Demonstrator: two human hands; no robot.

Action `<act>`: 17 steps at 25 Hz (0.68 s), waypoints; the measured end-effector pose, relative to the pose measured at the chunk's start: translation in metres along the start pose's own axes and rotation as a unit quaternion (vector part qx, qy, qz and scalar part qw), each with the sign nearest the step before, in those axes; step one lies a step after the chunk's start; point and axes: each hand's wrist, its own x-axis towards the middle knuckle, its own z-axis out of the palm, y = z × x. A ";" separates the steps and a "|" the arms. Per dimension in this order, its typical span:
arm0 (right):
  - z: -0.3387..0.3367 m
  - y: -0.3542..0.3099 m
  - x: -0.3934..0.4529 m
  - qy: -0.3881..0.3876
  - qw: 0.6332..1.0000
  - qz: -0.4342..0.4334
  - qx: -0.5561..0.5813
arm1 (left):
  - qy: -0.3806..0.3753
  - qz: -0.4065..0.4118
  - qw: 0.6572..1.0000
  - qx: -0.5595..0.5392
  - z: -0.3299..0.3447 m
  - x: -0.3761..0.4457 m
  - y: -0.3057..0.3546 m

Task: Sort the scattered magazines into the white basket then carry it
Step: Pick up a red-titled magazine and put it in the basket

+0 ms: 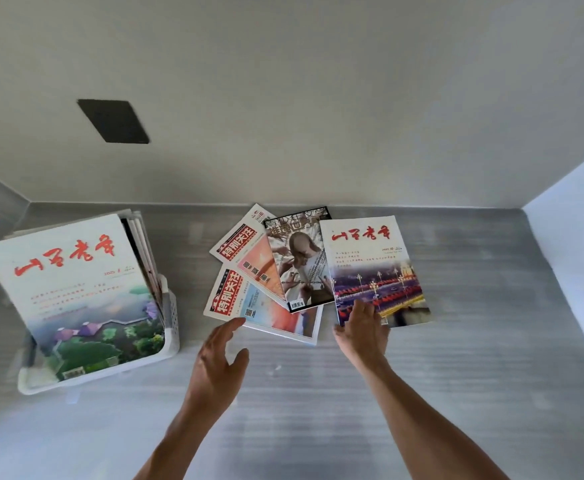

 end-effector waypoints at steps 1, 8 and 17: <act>0.003 0.001 0.006 0.014 0.999 -0.016 -0.035 | 0.008 -0.014 1.000 -0.006 0.003 -0.002 0.000; -0.015 0.006 0.019 -0.007 0.999 -0.044 -0.014 | 0.024 -0.063 0.997 -0.049 0.012 -0.012 0.003; -0.058 -0.048 -0.096 -0.086 0.949 -0.170 0.251 | -0.180 -0.265 0.907 -0.274 -0.002 0.020 0.076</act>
